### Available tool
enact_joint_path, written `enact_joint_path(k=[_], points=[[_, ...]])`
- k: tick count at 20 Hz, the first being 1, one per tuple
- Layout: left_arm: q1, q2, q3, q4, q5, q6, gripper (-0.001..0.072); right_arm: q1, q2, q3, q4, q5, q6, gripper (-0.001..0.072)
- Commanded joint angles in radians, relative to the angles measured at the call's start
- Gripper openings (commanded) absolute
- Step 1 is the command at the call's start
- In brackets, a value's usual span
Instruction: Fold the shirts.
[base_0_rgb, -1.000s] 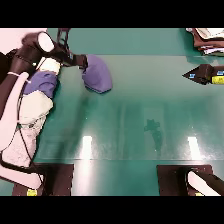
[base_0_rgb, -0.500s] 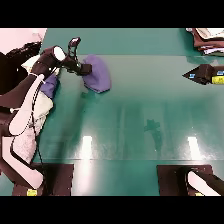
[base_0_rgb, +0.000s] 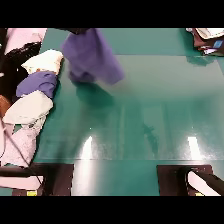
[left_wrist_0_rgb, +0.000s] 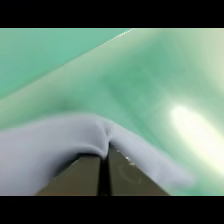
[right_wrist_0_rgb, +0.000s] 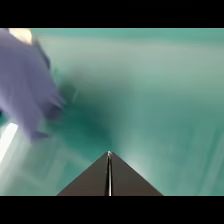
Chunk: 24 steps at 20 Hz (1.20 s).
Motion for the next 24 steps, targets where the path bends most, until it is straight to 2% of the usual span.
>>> enact_joint_path(k=[1,4,7,8,9,10,12,15,18,24], points=[[-0.100,0.147,-0.090,-0.050,-0.124,0.080,0.0021,0.000,0.000,0.134,-0.001,0.006,0.000,0.0014],[-0.193,0.154,-0.269,-0.040,-0.192,0.077,0.0022,0.000,0.000,0.170,-0.001,0.031,0.000,0.0014],[-0.248,0.153,-0.490,-0.041,-0.109,0.077,0.0024,0.000,0.000,0.173,-0.001,0.103,0.000,0.0014],[-0.248,0.153,-0.553,-0.042,-0.091,0.076,0.0101,0.000,0.000,0.173,-0.002,0.119,0.000,0.0014],[-0.243,0.153,-0.593,-0.034,-0.084,0.063,0.0391,0.000,0.000,0.173,-0.002,0.129,0.000,0.0015],[-0.230,0.153,-0.613,-0.003,-0.093,0.028,0.0612,0.000,0.000,0.173,-0.002,0.132,0.000,0.0015],[-0.175,0.158,-0.609,0.084,-0.143,-0.025,0.0619,0.000,-0.001,0.173,-0.001,0.132,0.000,0.0014],[-0.012,0.165,-0.612,0.120,-0.150,-0.039,0.0619,0.000,-0.001,0.173,-0.001,0.132,0.000,0.0014],[0.107,0.129,-0.669,0.110,0.000,-0.089,0.0619,0.000,-0.003,0.173,-0.001,0.133,0.000,0.0014],[0.126,-0.187,-0.619,0.027,0.157,-0.080,0.0619,0.000,-0.011,0.172,-0.004,0.168,0.012,0.0014]])
